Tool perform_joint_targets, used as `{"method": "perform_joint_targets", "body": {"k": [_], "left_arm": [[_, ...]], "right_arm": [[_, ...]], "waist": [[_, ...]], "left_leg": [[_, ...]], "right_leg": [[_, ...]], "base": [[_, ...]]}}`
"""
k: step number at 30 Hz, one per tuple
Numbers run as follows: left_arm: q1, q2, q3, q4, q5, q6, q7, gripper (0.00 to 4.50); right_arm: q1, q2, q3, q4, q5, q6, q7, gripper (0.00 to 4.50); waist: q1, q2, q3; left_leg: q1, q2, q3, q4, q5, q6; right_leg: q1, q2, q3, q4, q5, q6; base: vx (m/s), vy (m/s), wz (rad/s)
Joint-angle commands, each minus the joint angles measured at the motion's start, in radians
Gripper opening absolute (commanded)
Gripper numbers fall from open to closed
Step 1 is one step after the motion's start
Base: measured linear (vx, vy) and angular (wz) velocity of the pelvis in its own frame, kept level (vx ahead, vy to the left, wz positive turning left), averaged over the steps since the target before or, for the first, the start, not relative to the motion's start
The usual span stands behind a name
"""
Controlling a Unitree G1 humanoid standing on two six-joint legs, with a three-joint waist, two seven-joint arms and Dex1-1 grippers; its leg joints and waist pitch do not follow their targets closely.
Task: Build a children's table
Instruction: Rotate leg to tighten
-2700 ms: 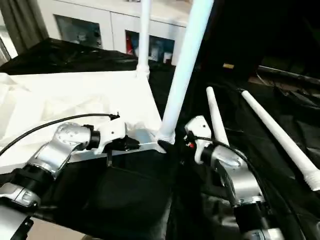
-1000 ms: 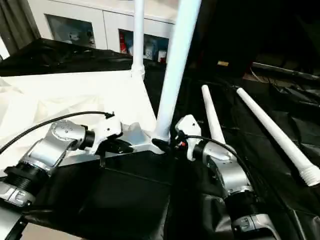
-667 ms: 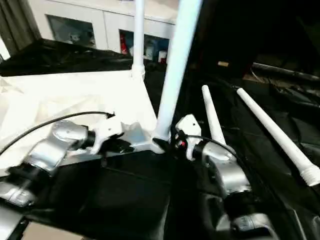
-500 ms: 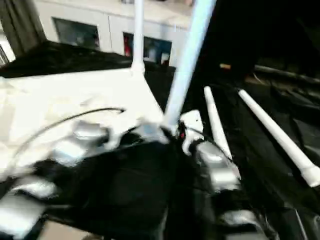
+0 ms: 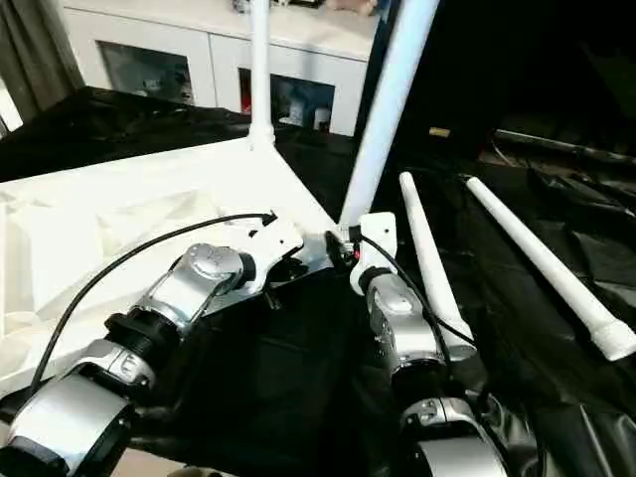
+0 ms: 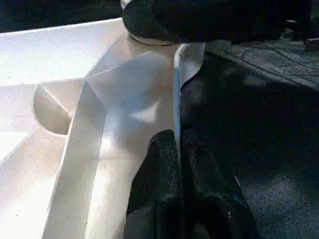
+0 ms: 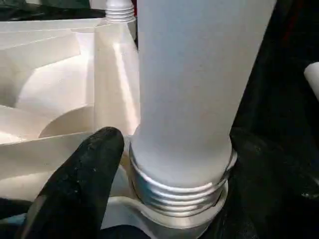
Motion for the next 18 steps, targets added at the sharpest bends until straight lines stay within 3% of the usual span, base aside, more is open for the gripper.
{"method": "perform_joint_targets", "body": {"k": [1,2,3,5,7,8,10,12,16,18], "left_arm": [[0.026,0.007,-0.022,0.010,0.004,-0.041,-0.032,0.00],[0.042,0.037,-0.031,-0.016,0.000,-0.054,-0.089,0.00],[0.046,0.043,-0.028,-0.022,-0.003,-0.049,-0.099,0.00],[0.058,0.077,-0.018,-0.041,-0.016,-0.056,-0.144,0.00],[0.064,0.093,-0.017,-0.050,-0.021,-0.073,-0.169,0.00],[0.073,0.115,-0.018,-0.064,-0.033,-0.085,-0.214,0.00],[0.081,0.138,-0.026,-0.078,-0.040,-0.110,-0.262,0.00],[0.095,0.163,-0.039,-0.101,-0.051,-0.142,-0.327,0.00],[0.114,0.205,-0.055,-0.146,-0.060,-0.156,-0.412,0.00],[0.118,0.213,-0.055,-0.154,-0.064,-0.161,-0.426,0.00]], "right_arm": [[0.020,-0.005,0.043,-0.014,0.014,0.027,0.077,3.76],[0.040,-0.045,0.054,-0.071,0.021,0.042,0.145,3.76],[0.046,-0.059,0.061,-0.087,0.018,0.048,0.165,3.76],[0.074,-0.135,0.099,-0.154,-0.015,0.071,0.245,3.76],[0.084,-0.161,0.109,-0.181,-0.015,0.086,0.285,3.76],[0.097,-0.198,0.124,-0.216,-0.011,0.102,0.357,3.76],[0.107,-0.232,0.139,-0.243,-0.005,0.112,0.420,3.76],[0.112,-0.258,0.146,-0.269,0.012,0.130,0.473,3.76],[0.119,-0.299,0.159,-0.327,0.058,0.171,0.571,3.76],[0.121,-0.307,0.162,-0.341,0.067,0.178,0.601,3.76]], "waist": [[-0.002,-0.003,-0.039],[0.004,-0.004,-0.044],[0.006,-0.005,-0.044],[0.010,-0.010,-0.042],[0.011,-0.008,-0.045],[0.012,-0.005,-0.050],[0.014,-0.007,-0.050],[0.014,-0.004,-0.055],[0.017,-0.002,-0.058],[0.021,-0.002,-0.057]], "left_leg": [[0.018,0.058,-0.036,-0.097,-0.456,-0.022],[0.011,0.061,-0.031,-0.097,-0.376,-0.004],[0.010,0.062,-0.028,-0.096,-0.356,0.004],[0.010,0.061,-0.022,-0.091,-0.325,0.025],[0.009,0.061,-0.020,-0.089,-0.305,0.027],[0.004,0.060,-0.019,-0.086,-0.250,0.037],[0.006,0.062,-0.014,-0.082,-0.207,0.057],[0.001,0.063,-0.015,-0.078,-0.149,0.074],[0.009,0.065,-0.009,-0.069,-0.081,0.112],[0.012,0.066,-0.008,-0.069,-0.083,0.114]], "right_leg": [[0.004,-0.077,0.037,-0.100,-0.437,-0.139],[0.013,-0.078,0.039,-0.092,-0.352,-0.150],[0.012,-0.076,0.040,-0.089,-0.326,-0.157],[0.012,-0.076,0.041,-0.090,-0.334,-0.169],[0.012,-0.077,0.042,-0.089,-0.333,-0.172],[0.018,-0.074,0.041,-0.081,-0.263,-0.185],[0.017,-0.071,0.040,-0.073,-0.186,-0.206],[0.026,-0.071,0.038,-0.060,-0.101,-0.232],[0.027,-0.065,0.038,-0.041,0.061,-0.283],[0.028,-0.066,0.037,-0.038,0.078,-0.294]], "base": [[0.000,0.000,0.00],[0.000,0.000,0.00],[0.000,0.000,0.00],[0.000,0.000,0.00],[0.000,0.000,0.00],[0.000,0.000,0.00],[0.025,-0.013,0.01],[0.027,-0.011,-0.01],[0.047,-0.008,-0.01],[0.000,0.000,0.00]]}}
